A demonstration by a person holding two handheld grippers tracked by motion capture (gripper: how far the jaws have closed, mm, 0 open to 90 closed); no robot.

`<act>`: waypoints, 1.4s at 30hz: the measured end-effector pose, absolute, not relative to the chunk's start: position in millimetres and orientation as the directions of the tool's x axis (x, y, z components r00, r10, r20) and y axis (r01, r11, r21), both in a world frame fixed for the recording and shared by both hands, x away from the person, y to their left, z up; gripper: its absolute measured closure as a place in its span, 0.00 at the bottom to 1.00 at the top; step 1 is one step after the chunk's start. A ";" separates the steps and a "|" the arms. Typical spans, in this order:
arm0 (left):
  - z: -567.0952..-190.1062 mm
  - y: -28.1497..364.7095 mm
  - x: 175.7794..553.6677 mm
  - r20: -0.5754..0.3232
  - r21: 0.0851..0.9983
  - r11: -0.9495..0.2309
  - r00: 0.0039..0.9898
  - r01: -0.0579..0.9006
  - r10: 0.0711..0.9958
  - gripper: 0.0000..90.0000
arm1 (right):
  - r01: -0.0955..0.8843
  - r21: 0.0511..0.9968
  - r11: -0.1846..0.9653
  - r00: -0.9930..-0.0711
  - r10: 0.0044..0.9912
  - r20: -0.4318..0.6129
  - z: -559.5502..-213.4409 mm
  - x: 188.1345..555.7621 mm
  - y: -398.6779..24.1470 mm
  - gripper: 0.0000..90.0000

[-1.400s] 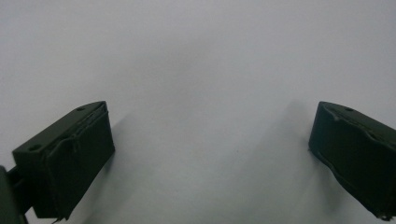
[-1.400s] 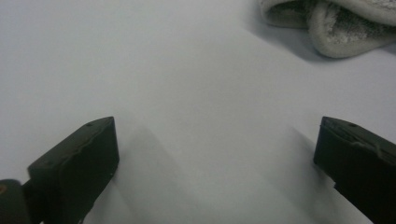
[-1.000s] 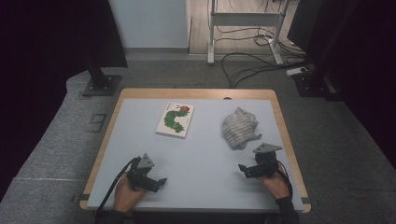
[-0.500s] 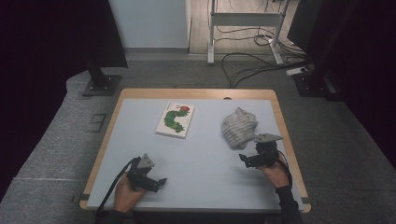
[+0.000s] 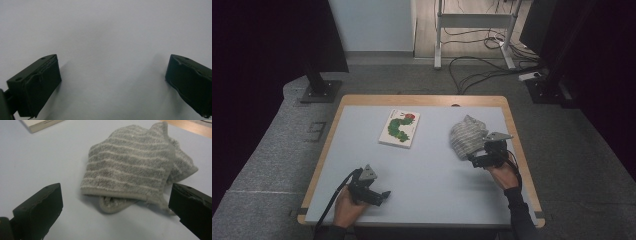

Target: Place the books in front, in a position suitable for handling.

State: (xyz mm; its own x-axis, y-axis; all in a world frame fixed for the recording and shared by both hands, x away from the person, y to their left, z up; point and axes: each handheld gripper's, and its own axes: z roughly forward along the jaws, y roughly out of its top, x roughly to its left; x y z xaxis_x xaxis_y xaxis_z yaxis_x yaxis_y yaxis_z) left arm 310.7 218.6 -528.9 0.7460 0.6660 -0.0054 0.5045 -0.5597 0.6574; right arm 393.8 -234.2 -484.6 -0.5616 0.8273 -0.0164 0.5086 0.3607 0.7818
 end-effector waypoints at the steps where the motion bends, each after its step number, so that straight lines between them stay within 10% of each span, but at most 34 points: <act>1: -528.9 218.7 310.7 -0.006 0.658 -0.560 0.746 0.504 0.666 0.00 | 0.507 0.781 0.363 -0.562 0.827 -0.020 -483.3 396.0 -233.5 0.00; 42: -528.8 218.8 310.8 -0.004 0.657 -0.562 0.748 0.503 0.664 0.00 | 0.601 0.697 0.391 -0.516 0.856 -0.036 -510.1 486.1 -211.0 0.00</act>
State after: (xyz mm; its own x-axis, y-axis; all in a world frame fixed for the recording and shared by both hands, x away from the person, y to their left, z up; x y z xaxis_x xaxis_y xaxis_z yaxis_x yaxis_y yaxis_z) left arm 310.8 218.8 -528.8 0.7478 0.6639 -0.0044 0.5029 -0.5622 0.6565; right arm 486.1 -211.0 -510.1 -0.5158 0.8560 -0.0359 0.6011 0.3915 0.6967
